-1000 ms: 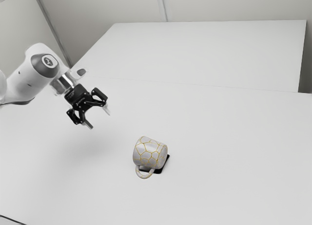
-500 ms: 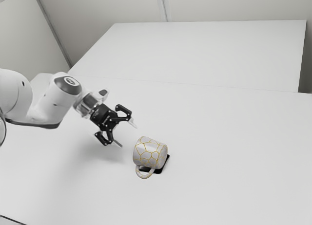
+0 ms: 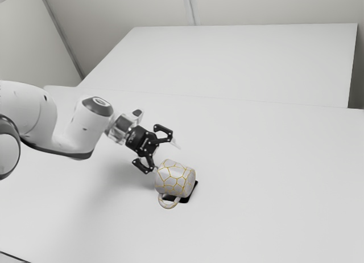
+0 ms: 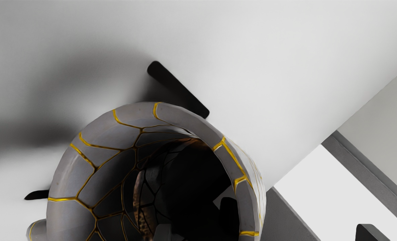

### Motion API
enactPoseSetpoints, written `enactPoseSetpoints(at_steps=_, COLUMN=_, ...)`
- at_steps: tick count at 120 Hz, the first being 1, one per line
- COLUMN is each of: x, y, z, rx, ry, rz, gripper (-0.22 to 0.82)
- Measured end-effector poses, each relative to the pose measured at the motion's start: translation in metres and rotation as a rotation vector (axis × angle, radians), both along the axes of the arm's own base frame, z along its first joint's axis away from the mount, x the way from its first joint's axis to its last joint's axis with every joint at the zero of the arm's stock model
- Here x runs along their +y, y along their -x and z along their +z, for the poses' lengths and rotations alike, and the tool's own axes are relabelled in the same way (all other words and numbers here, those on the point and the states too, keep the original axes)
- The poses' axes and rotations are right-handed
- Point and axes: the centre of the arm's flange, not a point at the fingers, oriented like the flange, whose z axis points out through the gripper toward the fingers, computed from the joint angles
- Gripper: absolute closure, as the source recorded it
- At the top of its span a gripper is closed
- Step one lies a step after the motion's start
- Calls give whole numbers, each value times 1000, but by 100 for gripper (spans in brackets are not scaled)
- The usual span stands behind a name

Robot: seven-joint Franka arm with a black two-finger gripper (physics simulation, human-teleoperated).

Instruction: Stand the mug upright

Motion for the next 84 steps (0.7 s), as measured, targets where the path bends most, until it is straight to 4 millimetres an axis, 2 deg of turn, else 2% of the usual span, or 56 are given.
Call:
enactPoseSetpoints(at_steps=14, x=-4, y=-2, z=-3, rx=-3, ry=1, rz=15, gripper=4)
enactPoseSetpoints(at_steps=33, x=-3, y=-4, z=-3, rx=-9, ry=-9, rz=21, gripper=44)
enactPoseSetpoints(at_steps=47, x=-2, y=-5, z=-3, rx=-12, ry=-14, rz=22, gripper=61)
enactPoseSetpoints(at_steps=58, x=-3, y=-5, z=-2, rx=-13, ry=-16, rz=22, gripper=68)
enactPoseSetpoints(at_steps=75, x=-8, y=-6, z=0, rx=-15, ry=-20, rz=15, gripper=73)
enactPoseSetpoints(at_steps=84, x=-8, y=-11, z=13, rx=-42, ry=-40, rz=-4, gripper=74)
